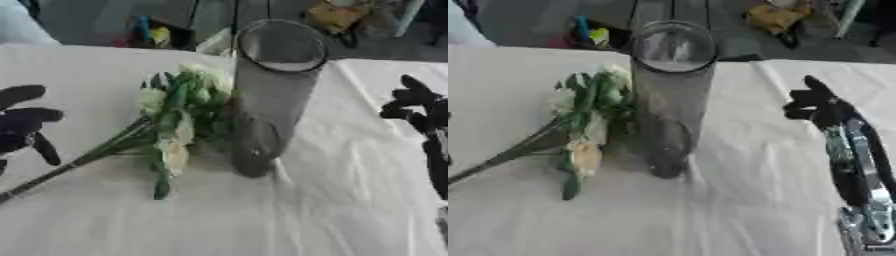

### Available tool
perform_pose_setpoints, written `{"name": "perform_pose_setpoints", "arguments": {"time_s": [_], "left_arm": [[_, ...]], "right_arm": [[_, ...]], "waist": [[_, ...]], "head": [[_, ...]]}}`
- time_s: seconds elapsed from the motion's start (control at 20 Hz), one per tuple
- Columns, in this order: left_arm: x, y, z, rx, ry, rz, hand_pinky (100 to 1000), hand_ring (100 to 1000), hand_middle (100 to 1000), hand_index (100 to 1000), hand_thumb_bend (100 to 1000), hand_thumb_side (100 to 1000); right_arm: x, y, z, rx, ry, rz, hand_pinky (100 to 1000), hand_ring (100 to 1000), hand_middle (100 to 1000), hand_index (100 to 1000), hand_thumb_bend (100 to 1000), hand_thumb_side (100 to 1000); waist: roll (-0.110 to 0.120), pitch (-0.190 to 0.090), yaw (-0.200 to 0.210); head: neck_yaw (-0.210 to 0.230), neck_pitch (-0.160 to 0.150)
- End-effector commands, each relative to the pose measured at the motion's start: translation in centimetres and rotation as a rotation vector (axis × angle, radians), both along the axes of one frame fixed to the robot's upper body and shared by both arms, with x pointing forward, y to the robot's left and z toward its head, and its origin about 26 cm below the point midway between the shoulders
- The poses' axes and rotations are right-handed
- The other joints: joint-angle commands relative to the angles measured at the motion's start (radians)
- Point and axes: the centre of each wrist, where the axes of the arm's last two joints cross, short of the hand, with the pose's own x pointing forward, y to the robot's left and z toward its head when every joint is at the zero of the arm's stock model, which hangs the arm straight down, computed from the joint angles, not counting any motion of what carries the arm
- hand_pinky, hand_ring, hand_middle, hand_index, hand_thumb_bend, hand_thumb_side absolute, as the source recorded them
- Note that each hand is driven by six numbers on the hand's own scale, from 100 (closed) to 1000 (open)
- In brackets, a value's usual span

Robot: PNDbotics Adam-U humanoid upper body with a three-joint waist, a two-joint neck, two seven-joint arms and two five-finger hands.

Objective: Arrange flowers into the vase.

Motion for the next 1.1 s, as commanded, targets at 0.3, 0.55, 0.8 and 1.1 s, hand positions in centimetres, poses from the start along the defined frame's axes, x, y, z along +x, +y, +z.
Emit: {"name": "perform_pose_setpoints", "arguments": {"time_s": [0.3,0.55,0.8,1.1], "left_arm": [[-0.3,0.0,0.9,0.004,-0.032,-0.004,426,784,857,750,100,820],[-0.3,0.1,1.0,0.008,-0.037,0.002,428,788,863,755,100,813],[-0.2,0.5,1.7,0.026,-0.065,0.035,441,790,867,774,100,759],[-0.2,1.3,3.2,0.096,-0.138,0.145,457,789,851,796,100,672]], "right_arm": [[-0.3,-0.1,0.7,-0.016,-0.026,0.003,682,1000,589,767,100,982],[-0.3,-0.1,0.7,-0.018,-0.023,0.001,683,1000,589,768,100,983],[-0.3,-0.1,0.6,-0.019,-0.018,-0.001,683,1000,588,768,100,983],[-0.4,-0.2,0.7,-0.024,-0.016,-0.002,683,1000,588,768,100,983]], "waist": [[-0.011,-0.011,-0.001],[-0.005,-0.01,-0.003],[0.004,-0.013,-0.002],[0.018,-0.018,-0.003]], "head": [[-0.027,0.026],[-0.029,0.032],[-0.016,0.04],[0.026,0.049]]}}
